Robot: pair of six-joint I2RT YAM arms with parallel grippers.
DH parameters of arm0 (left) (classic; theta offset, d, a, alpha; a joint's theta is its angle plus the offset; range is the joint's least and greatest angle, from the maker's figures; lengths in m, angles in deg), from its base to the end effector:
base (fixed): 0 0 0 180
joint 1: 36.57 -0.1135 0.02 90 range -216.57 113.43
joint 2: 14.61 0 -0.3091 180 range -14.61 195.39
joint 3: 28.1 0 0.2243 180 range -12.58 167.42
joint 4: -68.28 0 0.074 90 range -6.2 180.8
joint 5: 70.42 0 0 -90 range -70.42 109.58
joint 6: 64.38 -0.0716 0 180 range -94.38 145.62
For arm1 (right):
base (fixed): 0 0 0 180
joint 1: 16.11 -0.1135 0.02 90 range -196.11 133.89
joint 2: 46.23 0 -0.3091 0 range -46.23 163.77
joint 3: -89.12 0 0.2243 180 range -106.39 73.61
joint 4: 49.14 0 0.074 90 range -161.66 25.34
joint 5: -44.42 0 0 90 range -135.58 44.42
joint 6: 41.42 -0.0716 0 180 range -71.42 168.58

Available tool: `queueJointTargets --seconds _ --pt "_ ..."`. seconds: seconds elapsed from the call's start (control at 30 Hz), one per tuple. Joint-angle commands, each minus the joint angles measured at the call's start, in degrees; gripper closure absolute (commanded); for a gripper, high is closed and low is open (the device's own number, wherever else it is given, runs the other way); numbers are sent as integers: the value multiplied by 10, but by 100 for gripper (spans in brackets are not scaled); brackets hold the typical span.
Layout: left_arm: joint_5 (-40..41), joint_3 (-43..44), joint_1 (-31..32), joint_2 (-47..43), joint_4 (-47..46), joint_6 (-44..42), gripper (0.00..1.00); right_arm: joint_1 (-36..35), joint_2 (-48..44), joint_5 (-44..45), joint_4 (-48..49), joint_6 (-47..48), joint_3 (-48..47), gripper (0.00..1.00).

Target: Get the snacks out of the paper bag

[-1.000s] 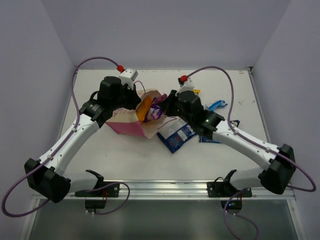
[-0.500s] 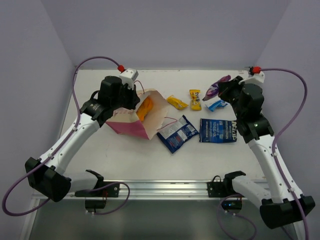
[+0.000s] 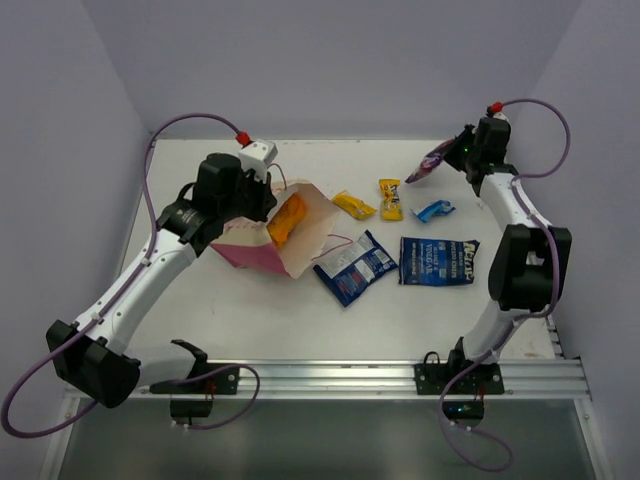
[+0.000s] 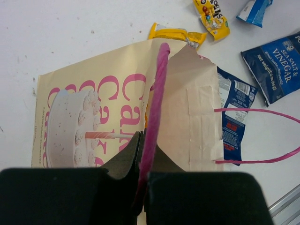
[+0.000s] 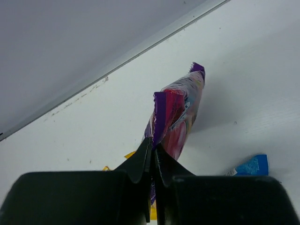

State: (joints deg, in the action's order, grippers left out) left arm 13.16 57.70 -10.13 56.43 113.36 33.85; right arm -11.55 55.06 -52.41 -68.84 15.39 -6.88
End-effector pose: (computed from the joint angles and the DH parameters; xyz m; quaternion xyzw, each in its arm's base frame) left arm 0.2308 -0.1237 0.3897 0.1646 0.8507 -0.1944 0.4598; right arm 0.4347 -0.0261 0.3346 0.2421 0.8069 0.1813 0.5073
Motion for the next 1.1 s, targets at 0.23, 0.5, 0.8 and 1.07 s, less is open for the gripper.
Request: queueJointTargets --seconds 0.23,0.5,0.8,1.07 --pt "-18 13 0 -14 20 -41 100 53 70 4 -35 34 -56 32" --pt "-8 9 0 -19 25 -48 100 -40 -146 -4 -50 12 81 21" --pt "13 21 0 -15 29 -37 100 -352 -273 82 59 -141 210 21" --pt "32 28 0 -16 30 -17 100 -504 -139 114 73 -192 133 26"
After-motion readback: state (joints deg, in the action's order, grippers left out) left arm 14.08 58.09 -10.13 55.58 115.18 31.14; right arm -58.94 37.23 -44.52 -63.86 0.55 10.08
